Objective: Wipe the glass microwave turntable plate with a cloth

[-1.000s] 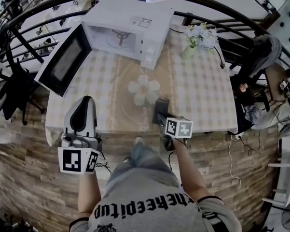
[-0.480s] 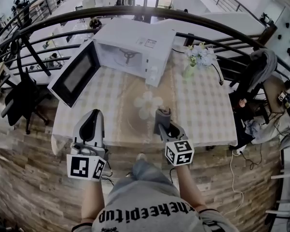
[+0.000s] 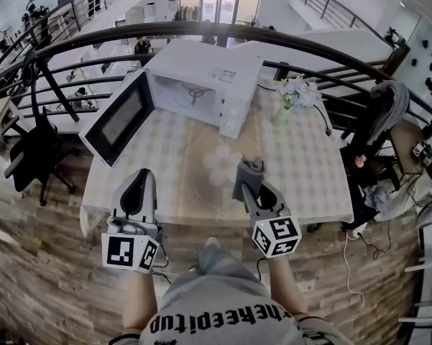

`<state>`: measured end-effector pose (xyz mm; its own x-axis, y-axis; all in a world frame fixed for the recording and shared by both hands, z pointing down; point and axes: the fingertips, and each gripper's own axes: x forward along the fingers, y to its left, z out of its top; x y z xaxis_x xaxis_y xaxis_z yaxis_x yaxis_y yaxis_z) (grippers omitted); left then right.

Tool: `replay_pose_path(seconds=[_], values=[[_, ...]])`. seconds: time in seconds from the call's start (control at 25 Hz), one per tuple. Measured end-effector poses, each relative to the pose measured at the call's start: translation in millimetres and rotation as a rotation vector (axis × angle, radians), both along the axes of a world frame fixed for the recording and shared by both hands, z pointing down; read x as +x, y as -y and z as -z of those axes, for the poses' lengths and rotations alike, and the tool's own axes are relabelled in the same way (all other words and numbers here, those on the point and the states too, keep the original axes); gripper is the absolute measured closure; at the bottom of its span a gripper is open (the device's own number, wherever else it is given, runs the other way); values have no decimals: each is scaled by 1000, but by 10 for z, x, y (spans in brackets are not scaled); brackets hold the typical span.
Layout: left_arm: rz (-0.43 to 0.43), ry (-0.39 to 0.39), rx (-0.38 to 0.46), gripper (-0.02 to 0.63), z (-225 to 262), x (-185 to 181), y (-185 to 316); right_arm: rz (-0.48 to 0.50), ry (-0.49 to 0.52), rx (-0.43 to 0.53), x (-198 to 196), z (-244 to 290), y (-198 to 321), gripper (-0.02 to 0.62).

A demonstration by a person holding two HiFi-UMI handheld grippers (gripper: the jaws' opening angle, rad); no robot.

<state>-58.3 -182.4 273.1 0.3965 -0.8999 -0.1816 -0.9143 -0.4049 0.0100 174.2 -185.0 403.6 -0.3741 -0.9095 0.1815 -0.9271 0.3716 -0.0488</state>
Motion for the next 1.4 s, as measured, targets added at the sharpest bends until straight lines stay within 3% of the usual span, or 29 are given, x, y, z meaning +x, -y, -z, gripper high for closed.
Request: replay_pose_path(seconds=[0.6,1.4], values=[[14,1,8,583,109,-58,-78,25,-17,179,-79,784,-129,485],[24,4,16,583,201,-49,-98,-94,-22,304,135,1196,-253,488]])
